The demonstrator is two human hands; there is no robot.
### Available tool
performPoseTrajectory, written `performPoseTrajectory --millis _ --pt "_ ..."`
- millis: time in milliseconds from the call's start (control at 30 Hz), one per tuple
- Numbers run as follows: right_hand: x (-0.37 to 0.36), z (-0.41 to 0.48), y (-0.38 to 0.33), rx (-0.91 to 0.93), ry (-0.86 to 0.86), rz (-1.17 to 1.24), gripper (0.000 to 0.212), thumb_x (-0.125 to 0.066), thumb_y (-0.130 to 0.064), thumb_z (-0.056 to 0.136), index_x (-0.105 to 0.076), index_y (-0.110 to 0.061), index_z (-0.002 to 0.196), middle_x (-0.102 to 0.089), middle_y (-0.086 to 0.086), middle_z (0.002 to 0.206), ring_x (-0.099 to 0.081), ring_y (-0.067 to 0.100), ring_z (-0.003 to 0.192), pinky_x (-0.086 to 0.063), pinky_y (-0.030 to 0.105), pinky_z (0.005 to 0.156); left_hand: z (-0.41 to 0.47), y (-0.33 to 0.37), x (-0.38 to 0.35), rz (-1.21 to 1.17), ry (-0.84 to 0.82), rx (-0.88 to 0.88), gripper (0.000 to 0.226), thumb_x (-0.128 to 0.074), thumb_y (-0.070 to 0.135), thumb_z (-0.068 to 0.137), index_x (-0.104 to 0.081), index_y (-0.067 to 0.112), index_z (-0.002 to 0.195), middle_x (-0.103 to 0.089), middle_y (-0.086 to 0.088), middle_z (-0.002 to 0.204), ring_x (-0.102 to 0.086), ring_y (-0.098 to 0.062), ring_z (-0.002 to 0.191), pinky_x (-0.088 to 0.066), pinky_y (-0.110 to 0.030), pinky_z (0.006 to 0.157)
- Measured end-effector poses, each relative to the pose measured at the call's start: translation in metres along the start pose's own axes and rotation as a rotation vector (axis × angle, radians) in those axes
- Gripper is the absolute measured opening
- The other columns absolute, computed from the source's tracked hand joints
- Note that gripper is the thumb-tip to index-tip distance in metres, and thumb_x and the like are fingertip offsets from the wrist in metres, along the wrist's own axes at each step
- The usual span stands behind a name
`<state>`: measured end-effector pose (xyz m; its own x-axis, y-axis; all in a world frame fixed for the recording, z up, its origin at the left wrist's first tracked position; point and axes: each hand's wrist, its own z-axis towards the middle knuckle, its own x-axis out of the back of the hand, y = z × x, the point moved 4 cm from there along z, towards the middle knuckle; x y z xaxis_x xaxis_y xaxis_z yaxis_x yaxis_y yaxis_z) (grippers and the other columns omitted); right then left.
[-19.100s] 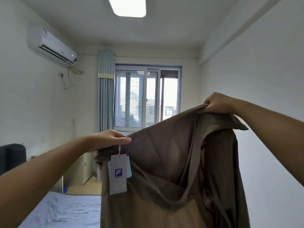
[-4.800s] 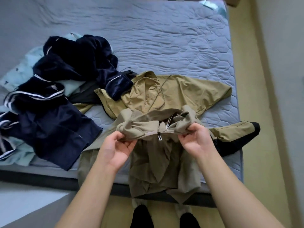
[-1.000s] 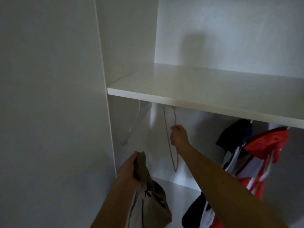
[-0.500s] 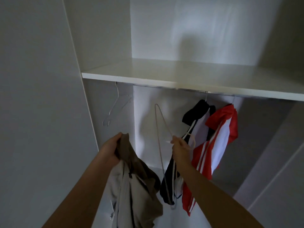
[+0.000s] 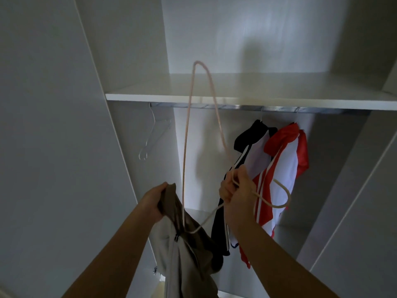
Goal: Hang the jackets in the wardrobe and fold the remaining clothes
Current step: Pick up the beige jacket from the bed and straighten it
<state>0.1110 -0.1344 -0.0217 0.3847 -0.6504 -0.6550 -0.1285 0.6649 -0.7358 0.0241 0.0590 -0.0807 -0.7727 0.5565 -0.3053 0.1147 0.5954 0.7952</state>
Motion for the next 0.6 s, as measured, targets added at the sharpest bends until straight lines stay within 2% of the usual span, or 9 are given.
performPoseTrajectory --millis 100,167,300,467,600 --pt "-0.008 0.000 0.023 -0.072 0.007 0.033 0.044 -0.035 -0.024 0.103 -0.042 -0.007 0.063 -0.034 -0.002 0.043 -0.025 0.008 0.035 -0.020 0.018 0.037 -0.010 0.009 -0.005 -0.058 -0.044 -0.041 0.024 -0.053 0.023 0.096 -0.064 0.002 0.098 -0.068 -0.011 0.081 -0.061 -0.023 0.076 -0.049 -0.034 0.068" --pt "0.000 -0.013 0.057 -0.188 -0.013 -0.084 0.042 -0.038 -0.025 0.101 -0.043 -0.009 0.063 -0.035 -0.002 0.043 -0.025 0.008 0.036 -0.020 0.019 0.037 -0.015 0.027 -0.002 -0.147 -0.048 -0.135 0.025 -0.049 0.023 0.098 -0.065 0.004 0.093 -0.069 -0.009 0.075 -0.063 -0.021 0.074 -0.050 -0.032 0.070" --pt "0.054 -0.042 0.110 -0.411 -0.052 -0.447 0.045 -0.042 -0.020 0.101 -0.045 -0.011 0.057 -0.037 -0.004 0.042 -0.031 0.006 0.035 -0.025 0.016 0.038 -0.016 0.074 0.036 -0.266 0.073 -0.348 0.025 -0.046 0.024 0.099 -0.063 0.007 0.091 -0.066 -0.011 0.096 -0.063 -0.022 0.083 -0.051 -0.034 0.078" --pt "0.078 -0.039 0.101 -0.487 -0.070 -0.611 0.048 -0.042 -0.015 0.100 -0.042 -0.010 0.052 -0.034 -0.003 0.039 -0.031 0.006 0.032 -0.027 0.015 0.040 -0.013 0.074 0.059 0.005 0.166 -0.372 0.023 -0.051 0.021 0.096 -0.064 0.004 0.086 -0.065 -0.013 0.087 -0.061 -0.024 0.077 -0.050 -0.033 0.070" --pt "0.095 -0.035 0.107 -0.569 -0.071 -0.758 0.054 -0.047 -0.017 0.099 -0.047 -0.011 0.046 -0.042 -0.004 0.038 -0.043 0.014 0.047 -0.034 0.023 0.056 -0.014 0.071 0.056 0.245 0.202 -0.433 0.024 -0.057 0.025 0.093 -0.068 0.004 0.088 -0.067 -0.014 0.084 -0.063 -0.025 0.077 -0.050 -0.034 0.078"
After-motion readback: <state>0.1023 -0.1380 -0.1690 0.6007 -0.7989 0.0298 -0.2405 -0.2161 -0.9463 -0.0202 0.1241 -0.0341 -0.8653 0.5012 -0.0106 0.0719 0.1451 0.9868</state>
